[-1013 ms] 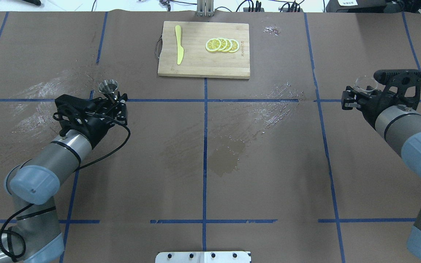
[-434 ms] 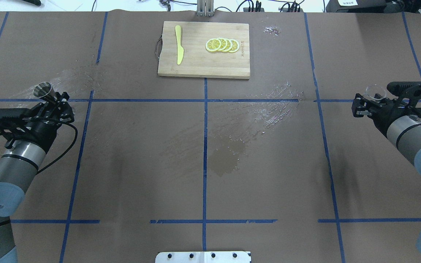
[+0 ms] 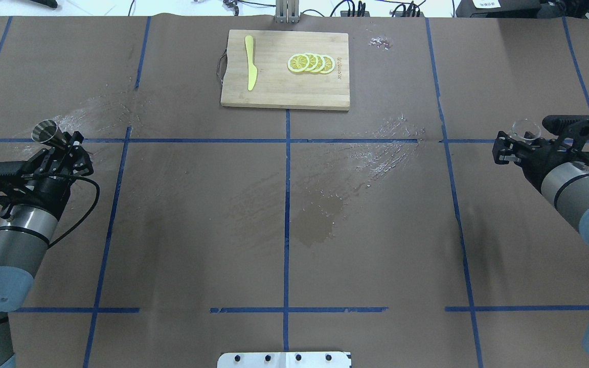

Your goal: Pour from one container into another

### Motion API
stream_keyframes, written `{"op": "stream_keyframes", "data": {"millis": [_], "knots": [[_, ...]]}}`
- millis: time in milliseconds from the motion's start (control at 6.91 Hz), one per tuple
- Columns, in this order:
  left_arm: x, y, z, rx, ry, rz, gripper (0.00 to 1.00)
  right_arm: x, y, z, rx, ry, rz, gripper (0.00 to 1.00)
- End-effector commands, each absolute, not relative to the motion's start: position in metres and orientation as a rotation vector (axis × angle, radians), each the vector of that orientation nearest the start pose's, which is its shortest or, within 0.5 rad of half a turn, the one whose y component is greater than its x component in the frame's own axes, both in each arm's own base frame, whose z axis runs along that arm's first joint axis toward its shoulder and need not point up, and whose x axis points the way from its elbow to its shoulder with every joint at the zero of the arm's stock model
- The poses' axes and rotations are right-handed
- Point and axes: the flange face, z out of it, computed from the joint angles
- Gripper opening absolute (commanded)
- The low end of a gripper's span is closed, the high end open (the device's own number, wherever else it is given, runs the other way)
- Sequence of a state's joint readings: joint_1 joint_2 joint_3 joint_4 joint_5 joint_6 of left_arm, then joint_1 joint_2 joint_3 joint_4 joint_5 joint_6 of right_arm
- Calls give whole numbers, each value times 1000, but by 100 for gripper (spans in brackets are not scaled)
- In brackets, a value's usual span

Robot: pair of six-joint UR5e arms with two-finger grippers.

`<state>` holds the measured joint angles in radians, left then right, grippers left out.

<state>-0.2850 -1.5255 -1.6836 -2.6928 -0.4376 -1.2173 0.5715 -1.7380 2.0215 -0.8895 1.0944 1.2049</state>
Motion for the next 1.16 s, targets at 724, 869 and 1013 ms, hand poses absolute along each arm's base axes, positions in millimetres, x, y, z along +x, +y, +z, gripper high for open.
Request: {"op": "stream_keyframes", "data": {"millis": [724, 869, 1013], "knots": [[412, -295, 532, 1256, 673, -549, 0, -292, -369, 439, 865, -646, 414, 0], [414, -295, 533, 1255, 672, -545, 0, -295, -367, 439, 873, -642, 411, 0], [418, -292, 534, 1251, 674, -537, 0, -298, -365, 441, 887, -630, 410, 0]]}}
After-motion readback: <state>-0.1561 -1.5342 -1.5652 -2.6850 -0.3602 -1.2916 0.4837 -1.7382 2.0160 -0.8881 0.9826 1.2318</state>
